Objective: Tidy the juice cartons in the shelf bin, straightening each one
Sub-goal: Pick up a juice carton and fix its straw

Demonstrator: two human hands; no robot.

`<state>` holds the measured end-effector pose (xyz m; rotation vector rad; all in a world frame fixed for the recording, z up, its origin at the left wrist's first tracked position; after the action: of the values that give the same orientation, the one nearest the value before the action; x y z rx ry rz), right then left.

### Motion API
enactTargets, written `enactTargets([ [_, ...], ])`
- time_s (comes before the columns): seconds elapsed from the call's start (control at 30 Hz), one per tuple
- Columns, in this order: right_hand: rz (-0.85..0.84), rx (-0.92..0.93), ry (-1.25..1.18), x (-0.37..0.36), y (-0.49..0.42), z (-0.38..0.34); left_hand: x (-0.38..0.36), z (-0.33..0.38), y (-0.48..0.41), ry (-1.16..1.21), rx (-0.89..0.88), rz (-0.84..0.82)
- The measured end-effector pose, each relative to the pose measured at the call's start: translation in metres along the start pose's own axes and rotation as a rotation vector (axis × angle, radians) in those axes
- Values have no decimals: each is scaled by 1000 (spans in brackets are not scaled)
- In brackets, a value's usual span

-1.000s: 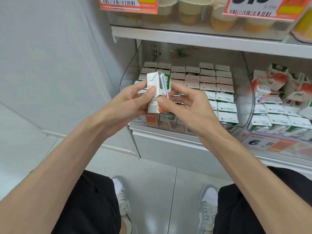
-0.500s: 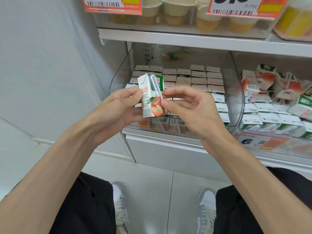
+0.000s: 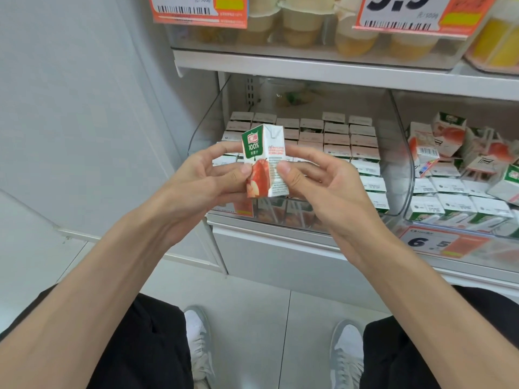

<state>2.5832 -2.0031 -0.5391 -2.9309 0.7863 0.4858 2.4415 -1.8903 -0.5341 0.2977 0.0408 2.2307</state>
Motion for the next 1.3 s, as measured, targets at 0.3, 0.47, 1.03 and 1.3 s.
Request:
enactTargets([
  [0.3,61,36,105,0,-2,0,9,-1,0,-60,-22,82],
  [0.47,55,18,19,-1,-2,2,8,1,-4,-21,-75,48],
  [1.03,19,51,60,1,-4,-2,-9,-2,-8,35,-2,-49],
  [1.3,4,78,129,-4,-3,-2,-6,-3,-8,71,22,-31],
])
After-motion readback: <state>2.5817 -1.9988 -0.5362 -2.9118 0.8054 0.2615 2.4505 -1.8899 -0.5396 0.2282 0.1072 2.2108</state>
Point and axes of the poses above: each hand's wrist, its own y-axis away from the middle knuckle, its own x-axis out of the back of the hand, z = x × y, the point moved 8 cm from there along -y, towards the middle knuckle, and after that the axes turned 14 degrees about -y, right-handed, at the moved point
